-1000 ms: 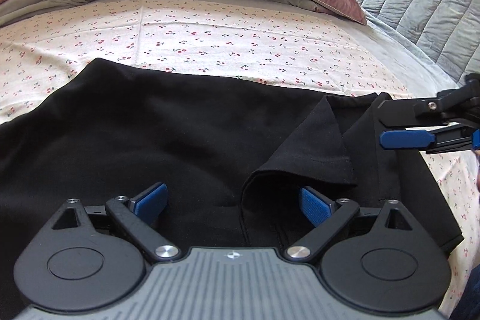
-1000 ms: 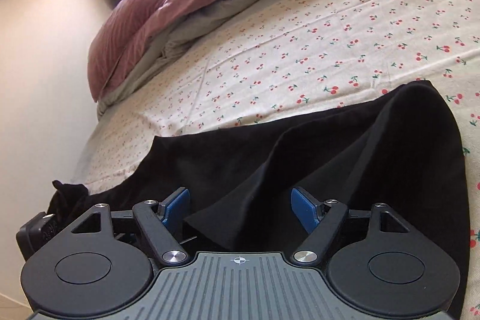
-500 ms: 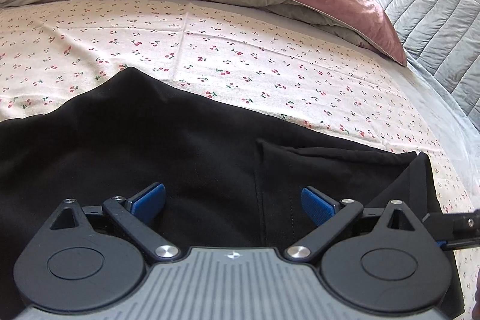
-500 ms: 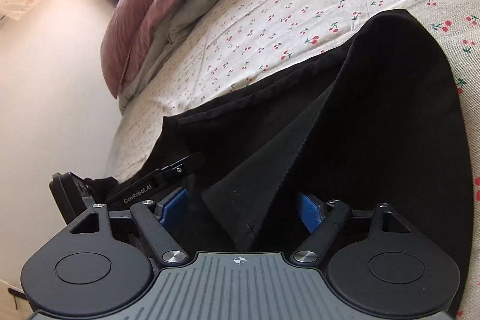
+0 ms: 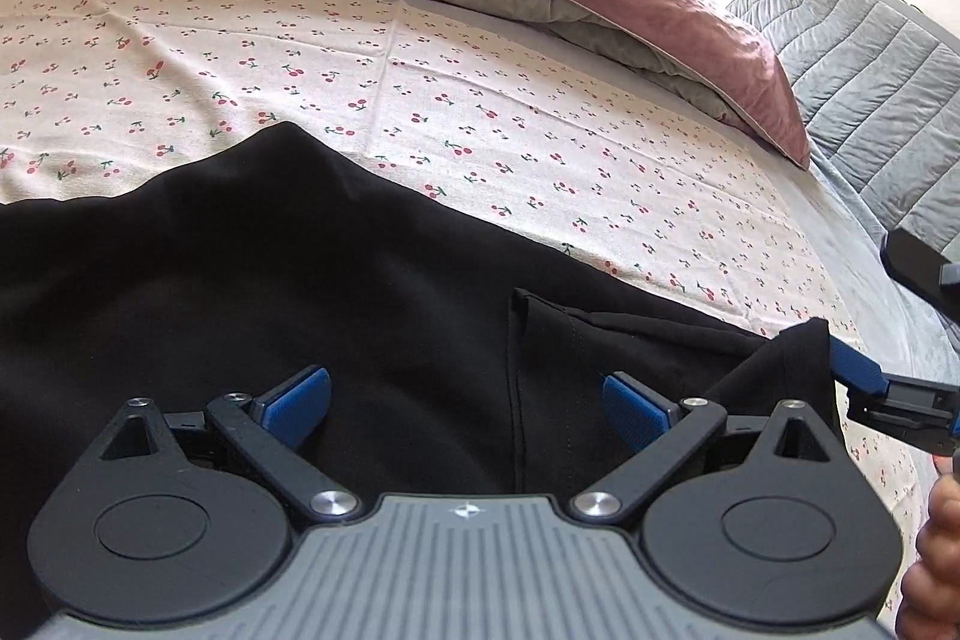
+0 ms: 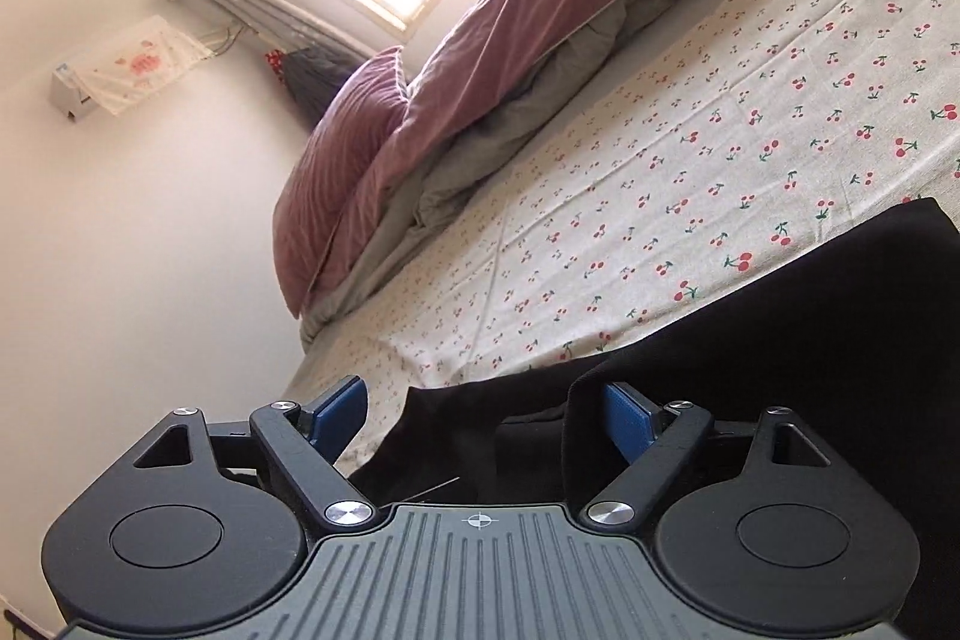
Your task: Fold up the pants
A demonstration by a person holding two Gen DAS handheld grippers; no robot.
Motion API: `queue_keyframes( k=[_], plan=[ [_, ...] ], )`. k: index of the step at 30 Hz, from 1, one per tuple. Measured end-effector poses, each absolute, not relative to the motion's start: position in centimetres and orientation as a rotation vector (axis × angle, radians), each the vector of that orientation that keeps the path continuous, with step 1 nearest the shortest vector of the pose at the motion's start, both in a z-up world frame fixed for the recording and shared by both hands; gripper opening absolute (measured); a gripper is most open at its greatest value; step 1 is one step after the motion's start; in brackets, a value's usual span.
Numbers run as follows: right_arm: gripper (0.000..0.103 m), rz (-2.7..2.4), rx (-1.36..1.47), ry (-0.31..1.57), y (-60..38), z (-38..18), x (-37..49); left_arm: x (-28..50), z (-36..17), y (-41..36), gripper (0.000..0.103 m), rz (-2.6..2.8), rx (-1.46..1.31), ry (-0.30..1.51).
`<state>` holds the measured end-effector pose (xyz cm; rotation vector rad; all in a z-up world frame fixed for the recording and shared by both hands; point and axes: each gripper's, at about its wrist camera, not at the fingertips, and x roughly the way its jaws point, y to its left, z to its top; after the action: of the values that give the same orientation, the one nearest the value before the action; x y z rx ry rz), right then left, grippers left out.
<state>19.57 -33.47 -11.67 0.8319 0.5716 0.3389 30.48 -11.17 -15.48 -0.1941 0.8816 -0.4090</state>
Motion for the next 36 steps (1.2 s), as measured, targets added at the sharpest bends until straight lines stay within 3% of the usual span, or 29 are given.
queue_keyframes(
  k=[10,16,19,21,23,25,28,29,30,36],
  plan=[
    [0.086,0.304,0.799,0.622,-31.2,-12.7,22.2,30.6,-15.5,-11.6,0.103,-0.398,-0.167,0.882],
    [0.084,0.299,0.3,0.66,-27.7,-9.9,17.6,30.7,-14.8,-10.8,0.099,-0.354,-0.166,0.859],
    [0.067,0.413,0.026,0.658,-24.1,-10.5,13.2,31.0,-14.8,-10.5,0.093,-0.342,-0.187,0.871],
    [0.048,0.501,-0.044,0.688,-22.1,-11.6,11.2,30.9,-14.9,-10.5,0.093,-0.358,-0.208,0.883],
    [0.038,0.507,-0.111,0.723,-20.5,-13.0,10.4,30.6,-14.8,-10.8,0.093,-0.371,-0.201,0.888],
    [0.035,0.496,-0.142,0.753,-19.8,-14.3,10.2,30.3,-14.9,-11.2,0.093,-0.38,-0.183,0.891],
    [0.019,0.517,-0.161,0.76,-19.1,-14.4,9.8,30.2,-15.4,-11.3,0.093,-0.383,-0.169,0.912],
    [0.006,0.523,-0.175,0.762,-18.8,-14.2,9.7,30.2,-15.5,-11.2,0.093,-0.383,-0.17,0.912],
    [0.0,0.524,-0.179,0.76,-18.6,-14.0,9.6,30.2,-15.5,-11.0,0.093,-0.387,-0.174,0.912],
    [0.0,0.548,-0.193,0.661,-18.0,-11.4,7.2,30.1,-15.3,-10.5,0.093,-0.382,-0.191,0.921]
  ],
)
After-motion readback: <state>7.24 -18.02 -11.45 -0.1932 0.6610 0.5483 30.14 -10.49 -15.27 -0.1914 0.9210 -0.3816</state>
